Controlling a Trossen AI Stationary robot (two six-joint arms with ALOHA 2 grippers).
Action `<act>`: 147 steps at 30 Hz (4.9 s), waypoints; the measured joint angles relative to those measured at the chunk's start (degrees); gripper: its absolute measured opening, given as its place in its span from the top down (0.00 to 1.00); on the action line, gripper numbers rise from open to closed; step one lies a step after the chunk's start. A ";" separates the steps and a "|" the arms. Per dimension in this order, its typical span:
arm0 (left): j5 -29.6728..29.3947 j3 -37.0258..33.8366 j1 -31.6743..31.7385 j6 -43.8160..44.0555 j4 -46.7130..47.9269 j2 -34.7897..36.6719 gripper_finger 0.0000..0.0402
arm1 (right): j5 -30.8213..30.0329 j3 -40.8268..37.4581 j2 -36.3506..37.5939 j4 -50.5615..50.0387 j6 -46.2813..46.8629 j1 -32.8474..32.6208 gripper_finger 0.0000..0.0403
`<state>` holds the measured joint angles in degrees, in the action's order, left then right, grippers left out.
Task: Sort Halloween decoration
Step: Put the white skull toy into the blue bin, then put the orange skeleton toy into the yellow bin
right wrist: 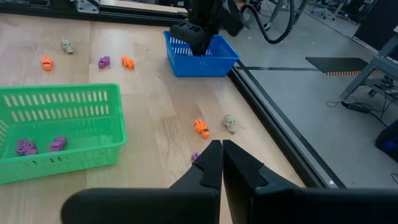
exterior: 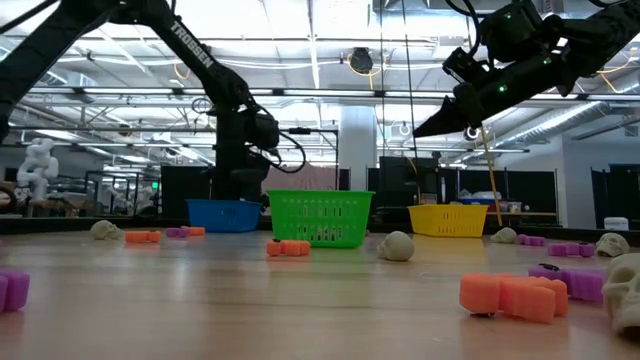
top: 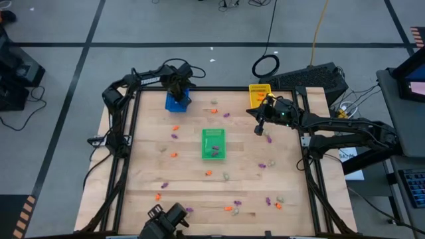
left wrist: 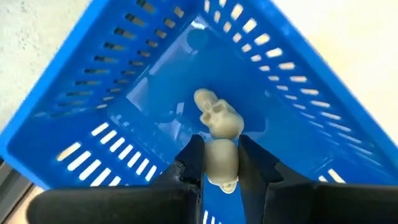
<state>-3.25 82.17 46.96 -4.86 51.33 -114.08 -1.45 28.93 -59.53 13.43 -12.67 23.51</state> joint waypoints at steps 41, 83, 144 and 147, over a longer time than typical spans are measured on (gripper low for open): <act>-1.75 -32.22 -21.59 4.33 -50.62 30.95 0.97 | -0.26 0.05 0.02 -2.95 -0.22 -1.65 1.00; -3.34 -47.04 -36.11 -1.92 -79.51 34.42 0.97 | 4.76 19.66 -19.64 -46.94 99.38 -71.19 0.95; -3.28 -46.99 -36.11 -1.51 -79.23 34.39 0.97 | -1.78 32.41 -18.46 -69.71 72.65 -50.15 0.99; -3.28 -46.99 -36.11 -1.51 -79.38 34.38 0.97 | -5.29 32.41 -16.49 -73.48 66.27 -41.80 0.99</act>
<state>-6.52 35.18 10.85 -6.37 -28.05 -79.70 -6.74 61.34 -76.02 -60.05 53.61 -18.30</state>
